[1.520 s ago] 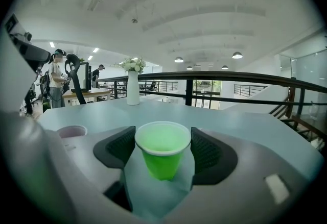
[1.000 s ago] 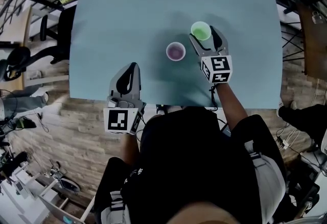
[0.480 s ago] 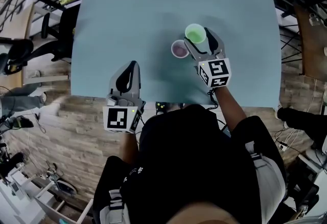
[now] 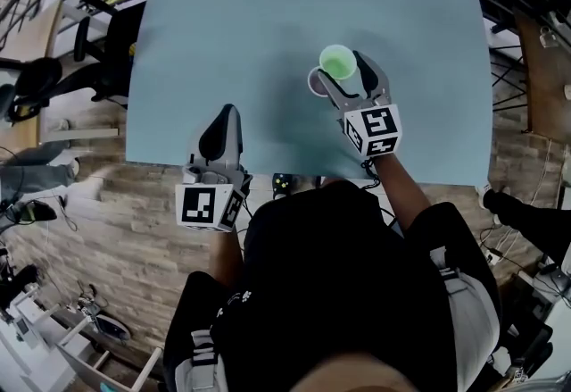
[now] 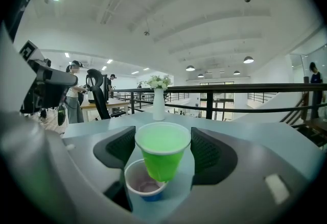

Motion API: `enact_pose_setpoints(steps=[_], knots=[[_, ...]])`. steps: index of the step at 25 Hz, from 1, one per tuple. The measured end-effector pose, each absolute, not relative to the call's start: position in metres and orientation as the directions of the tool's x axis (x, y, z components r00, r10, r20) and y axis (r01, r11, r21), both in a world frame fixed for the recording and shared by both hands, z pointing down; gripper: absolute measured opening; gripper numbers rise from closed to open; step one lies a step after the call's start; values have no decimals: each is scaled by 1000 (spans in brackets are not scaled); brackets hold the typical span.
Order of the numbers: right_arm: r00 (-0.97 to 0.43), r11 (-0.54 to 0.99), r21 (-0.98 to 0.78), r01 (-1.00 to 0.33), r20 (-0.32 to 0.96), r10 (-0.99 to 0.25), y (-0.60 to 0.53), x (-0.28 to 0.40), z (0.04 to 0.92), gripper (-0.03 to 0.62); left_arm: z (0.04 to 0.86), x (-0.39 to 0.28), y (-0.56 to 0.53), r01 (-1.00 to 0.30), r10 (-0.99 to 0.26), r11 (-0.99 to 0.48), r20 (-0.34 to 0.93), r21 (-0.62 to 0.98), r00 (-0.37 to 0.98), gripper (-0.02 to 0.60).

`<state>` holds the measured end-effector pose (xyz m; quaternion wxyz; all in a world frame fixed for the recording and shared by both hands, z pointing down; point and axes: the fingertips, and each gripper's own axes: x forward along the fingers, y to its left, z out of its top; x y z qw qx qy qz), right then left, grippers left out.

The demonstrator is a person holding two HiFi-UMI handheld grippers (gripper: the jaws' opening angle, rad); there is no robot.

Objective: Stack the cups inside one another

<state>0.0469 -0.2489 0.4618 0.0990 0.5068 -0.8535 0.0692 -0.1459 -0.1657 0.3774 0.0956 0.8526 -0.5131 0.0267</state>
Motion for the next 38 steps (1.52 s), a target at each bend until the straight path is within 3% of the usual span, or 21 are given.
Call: enact_pose_setpoints(steps=[38], knots=[[-497, 535, -5, -845, 377, -781, -226, 24, 523, 354, 374, -164, -142, -904, -893, -415, 146, 102, 426, -12]])
